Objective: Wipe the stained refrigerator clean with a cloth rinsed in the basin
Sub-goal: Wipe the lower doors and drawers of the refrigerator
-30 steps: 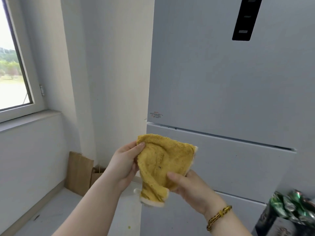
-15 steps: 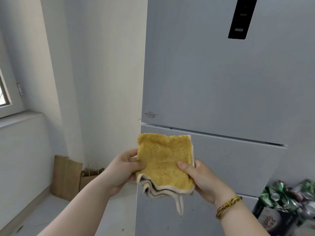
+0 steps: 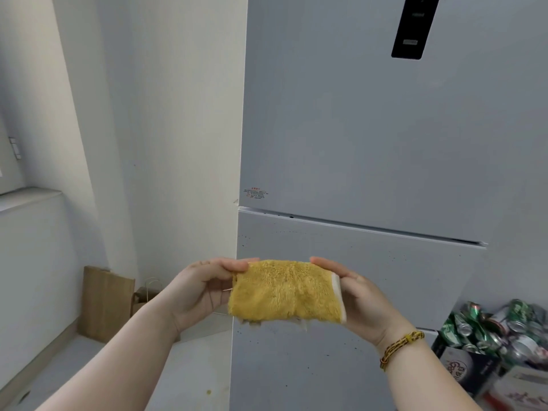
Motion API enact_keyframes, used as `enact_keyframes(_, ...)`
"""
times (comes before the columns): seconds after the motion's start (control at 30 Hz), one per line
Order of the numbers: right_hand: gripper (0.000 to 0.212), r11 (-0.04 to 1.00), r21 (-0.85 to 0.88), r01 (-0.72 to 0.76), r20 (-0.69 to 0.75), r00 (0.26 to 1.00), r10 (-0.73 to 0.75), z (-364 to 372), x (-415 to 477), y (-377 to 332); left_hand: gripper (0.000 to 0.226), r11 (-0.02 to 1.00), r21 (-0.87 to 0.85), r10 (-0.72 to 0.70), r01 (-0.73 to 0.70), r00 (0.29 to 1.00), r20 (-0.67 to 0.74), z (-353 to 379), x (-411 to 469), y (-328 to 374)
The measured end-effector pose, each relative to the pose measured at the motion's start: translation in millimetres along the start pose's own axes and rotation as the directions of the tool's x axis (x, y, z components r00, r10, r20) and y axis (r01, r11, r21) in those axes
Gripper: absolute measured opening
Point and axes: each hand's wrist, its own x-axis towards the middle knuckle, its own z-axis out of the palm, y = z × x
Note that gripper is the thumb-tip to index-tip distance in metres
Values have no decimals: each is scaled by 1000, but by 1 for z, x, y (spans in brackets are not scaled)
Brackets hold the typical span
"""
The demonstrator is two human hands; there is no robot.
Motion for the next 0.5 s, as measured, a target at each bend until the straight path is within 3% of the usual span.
enact_keyframes(0.07, 51, 995, 96, 1, -11, 1000, 0, 3, -2, 2, 9, 992, 125, 18, -16, 1000, -15, 1, 1, -4)
enact_keyframes(0.13, 41, 994, 110, -26, -16, 999, 28, 7, -1, 4, 10, 952, 305, 65, -38, 995, -77, 0, 5, -11)
enact_keyframes(0.17, 40, 999, 33, -43, -26, 999, 43, 6, 1, 5, 21, 935, 349, 98, -61, 991, -88, -1, 6, -12)
enact_keyframes(0.23, 34, 954, -291, -78, 9, 996, 84, 5, 0, 3, 41, 913, 393, 137, -110, 990, -43, -2, 6, -11)
enact_keyframes(0.33, 30, 708, -700, -92, 61, 980, 188, 14, 0, -3, 52, 839, 518, 152, -165, 986, 69, -4, 5, -7)
enact_keyframes(0.5, 41, 583, -812, 28, 107, 989, 102, 53, 18, 11, 54, 832, 511, 163, -215, 976, 145, -5, 8, -5)
